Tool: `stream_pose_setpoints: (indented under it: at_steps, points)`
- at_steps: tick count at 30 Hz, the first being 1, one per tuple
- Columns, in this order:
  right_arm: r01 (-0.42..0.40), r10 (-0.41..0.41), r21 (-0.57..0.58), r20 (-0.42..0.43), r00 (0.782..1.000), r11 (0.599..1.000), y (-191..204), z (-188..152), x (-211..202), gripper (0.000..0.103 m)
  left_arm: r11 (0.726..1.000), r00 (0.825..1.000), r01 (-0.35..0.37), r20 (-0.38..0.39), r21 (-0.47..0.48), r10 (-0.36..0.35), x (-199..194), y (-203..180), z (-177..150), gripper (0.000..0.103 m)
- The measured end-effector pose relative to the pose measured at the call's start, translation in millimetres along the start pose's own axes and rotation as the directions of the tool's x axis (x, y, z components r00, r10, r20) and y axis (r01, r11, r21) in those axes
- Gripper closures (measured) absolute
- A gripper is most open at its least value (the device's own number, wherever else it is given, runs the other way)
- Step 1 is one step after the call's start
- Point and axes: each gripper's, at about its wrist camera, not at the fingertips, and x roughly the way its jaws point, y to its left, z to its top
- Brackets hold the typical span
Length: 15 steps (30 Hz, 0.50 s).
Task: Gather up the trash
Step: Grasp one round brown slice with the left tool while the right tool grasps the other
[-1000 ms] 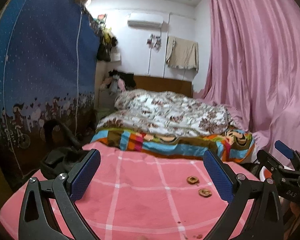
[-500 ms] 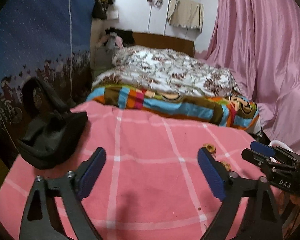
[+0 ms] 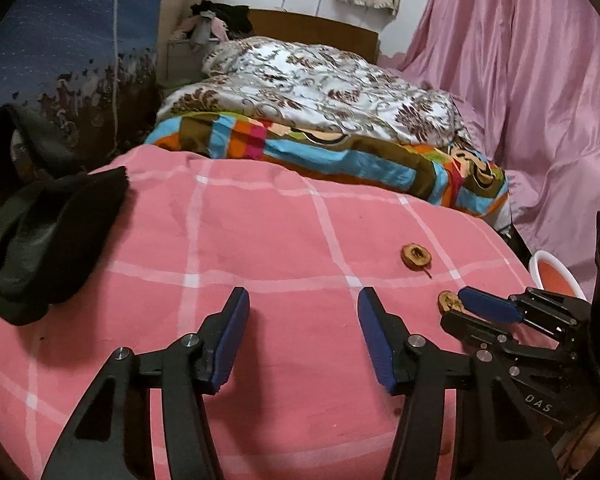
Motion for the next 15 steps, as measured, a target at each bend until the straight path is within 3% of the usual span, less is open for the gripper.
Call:
stream_pose_setpoints:
  at_steps: [7, 15]
  points:
    - [0.107, -0.108, 0.053, 0.02, 0.994, 0.993, -31, -7, -18, 0.068, 0.997, 0.997, 0.059, -0.047, 0.046, -0.057, 17, -18, 6, 0.053]
    - [0.122, -0.128, 0.126, 0.04, 0.991, 0.984, -55, -14, -30, 0.068, 0.986, 0.989, 0.129, -0.084, 0.103, -0.12, 42, -53, 20, 0.053]
